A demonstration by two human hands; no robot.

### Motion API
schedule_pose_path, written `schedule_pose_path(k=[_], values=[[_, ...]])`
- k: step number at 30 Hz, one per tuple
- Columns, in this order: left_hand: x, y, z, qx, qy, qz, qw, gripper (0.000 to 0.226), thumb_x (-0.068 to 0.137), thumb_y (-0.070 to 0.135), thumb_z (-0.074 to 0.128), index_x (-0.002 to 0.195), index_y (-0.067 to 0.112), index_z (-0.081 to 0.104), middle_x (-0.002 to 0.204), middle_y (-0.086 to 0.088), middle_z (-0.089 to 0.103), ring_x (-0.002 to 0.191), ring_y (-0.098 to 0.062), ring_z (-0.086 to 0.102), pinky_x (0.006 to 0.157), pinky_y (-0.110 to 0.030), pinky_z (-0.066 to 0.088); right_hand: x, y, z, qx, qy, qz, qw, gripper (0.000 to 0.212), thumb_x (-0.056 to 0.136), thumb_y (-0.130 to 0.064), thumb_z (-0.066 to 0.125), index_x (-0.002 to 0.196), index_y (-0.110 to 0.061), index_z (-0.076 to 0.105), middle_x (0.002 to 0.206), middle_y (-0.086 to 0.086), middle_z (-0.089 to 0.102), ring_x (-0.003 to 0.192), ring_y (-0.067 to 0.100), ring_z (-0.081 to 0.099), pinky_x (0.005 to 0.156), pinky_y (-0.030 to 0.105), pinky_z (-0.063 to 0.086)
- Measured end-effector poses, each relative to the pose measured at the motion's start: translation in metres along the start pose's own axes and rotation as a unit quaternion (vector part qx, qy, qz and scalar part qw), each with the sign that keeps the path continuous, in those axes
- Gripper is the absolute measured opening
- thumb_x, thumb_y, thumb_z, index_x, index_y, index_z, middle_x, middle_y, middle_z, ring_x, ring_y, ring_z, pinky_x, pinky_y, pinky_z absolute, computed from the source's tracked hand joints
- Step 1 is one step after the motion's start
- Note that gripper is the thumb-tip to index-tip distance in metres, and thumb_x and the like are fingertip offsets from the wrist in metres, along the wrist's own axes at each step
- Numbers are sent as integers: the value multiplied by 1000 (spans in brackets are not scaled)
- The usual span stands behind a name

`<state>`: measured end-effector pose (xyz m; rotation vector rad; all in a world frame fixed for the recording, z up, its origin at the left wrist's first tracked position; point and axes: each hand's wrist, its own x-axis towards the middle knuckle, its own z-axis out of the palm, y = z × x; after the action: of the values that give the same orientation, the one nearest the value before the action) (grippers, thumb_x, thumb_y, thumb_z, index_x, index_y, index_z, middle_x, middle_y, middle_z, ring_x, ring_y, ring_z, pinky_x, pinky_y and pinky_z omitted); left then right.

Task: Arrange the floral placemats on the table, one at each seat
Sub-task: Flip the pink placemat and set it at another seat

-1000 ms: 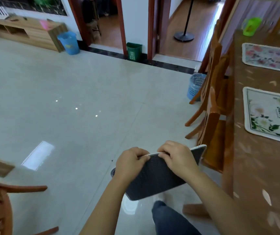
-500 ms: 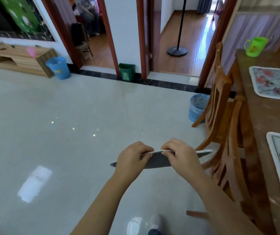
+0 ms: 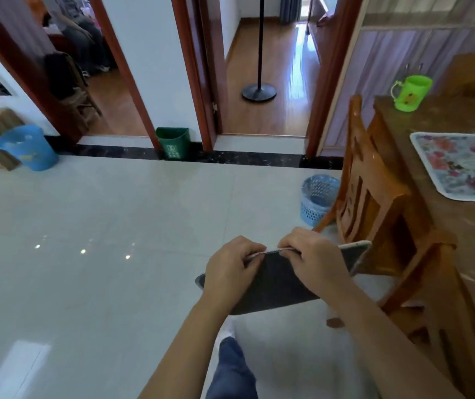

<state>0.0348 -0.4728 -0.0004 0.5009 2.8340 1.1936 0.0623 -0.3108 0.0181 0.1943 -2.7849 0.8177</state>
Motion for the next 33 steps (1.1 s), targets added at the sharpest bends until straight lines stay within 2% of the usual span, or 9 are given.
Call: schedule_pose_path(k=[9, 16, 21, 24, 28, 33], values=[[193, -47, -69, -26, 6, 67, 997, 11, 78, 11, 68, 87, 16, 72, 84, 2, 69, 77, -11, 61, 67, -20, 45, 195, -2, 14, 1, 34, 31, 999, 6, 79, -3, 64, 80, -7, 69, 80, 5, 69, 75, 21, 61, 71, 37, 51], [311, -67, -63, -29, -42, 90, 995, 13, 78, 9, 67, 89, 14, 71, 86, -1, 68, 77, -15, 61, 68, -30, 49, 291, 40, 30, 0, 66, 77, 995, 7, 79, -2, 63, 79, -5, 69, 77, 7, 68, 72, 22, 60, 66, 40, 51], [413, -76, -32, 11, -78, 114, 990, 11, 82, 17, 64, 90, 15, 71, 89, 0, 69, 76, -11, 58, 65, -19, 43, 362, 99, 40, -11, 81, 115, 990, 6, 78, -3, 66, 76, -8, 69, 75, 6, 68, 69, 23, 61, 63, 40, 52], [483, -72, -10, 1, -93, 129, 987, 9, 81, 18, 65, 88, 17, 71, 87, 3, 69, 71, -5, 53, 62, -13, 41, 410, 144, 37, -24, 89, 131, 987, 6, 78, -6, 66, 76, -10, 68, 76, 4, 68, 70, 21, 60, 64, 33, 49], [577, -50, 13, -10, -120, 142, 983, 10, 81, 19, 65, 89, 17, 71, 87, 3, 69, 74, -8, 57, 69, -24, 50, 478, 201, 16, -45, 92, 160, 982, 5, 81, -10, 64, 79, -13, 68, 78, 2, 68, 71, 18, 58, 65, 26, 41], [678, -28, 34, -15, -100, 184, 978, 7, 79, 13, 67, 82, 16, 72, 83, 1, 69, 72, -15, 62, 65, -32, 52, 554, 253, -8, -45, 112, 187, 975, 5, 80, -8, 65, 78, -11, 67, 76, 4, 66, 68, 21, 57, 61, 30, 42]])
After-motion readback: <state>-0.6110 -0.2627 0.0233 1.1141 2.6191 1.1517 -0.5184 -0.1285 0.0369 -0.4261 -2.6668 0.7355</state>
